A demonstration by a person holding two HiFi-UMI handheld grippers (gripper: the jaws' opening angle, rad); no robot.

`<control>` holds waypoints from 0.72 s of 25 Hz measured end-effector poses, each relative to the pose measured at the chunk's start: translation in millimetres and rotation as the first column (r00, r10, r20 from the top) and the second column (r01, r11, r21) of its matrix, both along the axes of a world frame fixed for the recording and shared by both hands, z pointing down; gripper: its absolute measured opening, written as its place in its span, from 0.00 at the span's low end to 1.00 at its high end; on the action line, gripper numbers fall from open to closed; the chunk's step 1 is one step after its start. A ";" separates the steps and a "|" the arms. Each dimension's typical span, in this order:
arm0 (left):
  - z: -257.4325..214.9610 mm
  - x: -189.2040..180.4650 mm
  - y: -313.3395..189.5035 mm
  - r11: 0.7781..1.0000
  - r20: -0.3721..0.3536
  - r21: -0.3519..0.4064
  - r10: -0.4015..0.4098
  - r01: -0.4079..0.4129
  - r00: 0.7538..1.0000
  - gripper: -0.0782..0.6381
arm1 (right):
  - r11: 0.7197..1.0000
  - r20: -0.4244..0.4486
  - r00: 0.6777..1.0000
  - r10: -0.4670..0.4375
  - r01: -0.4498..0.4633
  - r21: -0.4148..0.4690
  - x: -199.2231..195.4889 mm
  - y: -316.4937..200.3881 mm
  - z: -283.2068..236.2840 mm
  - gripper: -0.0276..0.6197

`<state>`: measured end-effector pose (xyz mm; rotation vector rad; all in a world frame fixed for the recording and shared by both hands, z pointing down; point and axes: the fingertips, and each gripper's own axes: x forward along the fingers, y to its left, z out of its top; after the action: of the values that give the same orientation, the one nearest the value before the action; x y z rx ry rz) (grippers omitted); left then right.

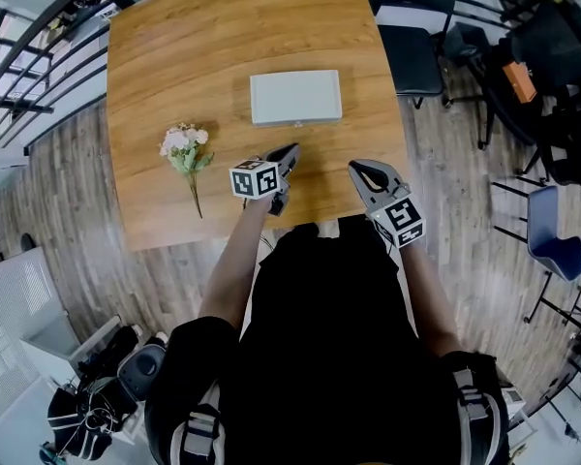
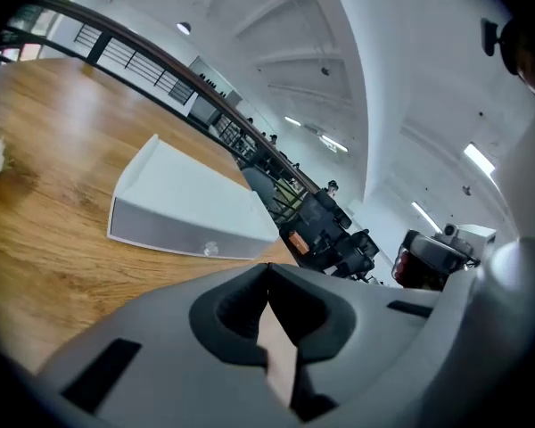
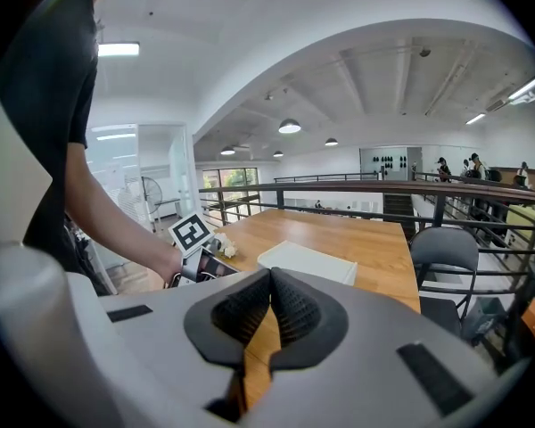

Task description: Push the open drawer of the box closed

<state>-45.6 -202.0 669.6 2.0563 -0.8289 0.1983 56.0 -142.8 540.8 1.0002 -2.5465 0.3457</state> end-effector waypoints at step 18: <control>-116.8 -45.2 55.1 0.930 0.139 0.351 0.066 -0.111 0.988 0.14 | 0.997 -0.046 0.999 -0.023 0.027 0.070 -36.0 23.2 -19.8 0.07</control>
<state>-90.8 -146.9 552.8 2.4476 -0.9007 0.2423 20.0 -119.7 521.0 0.9892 -2.5437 0.2249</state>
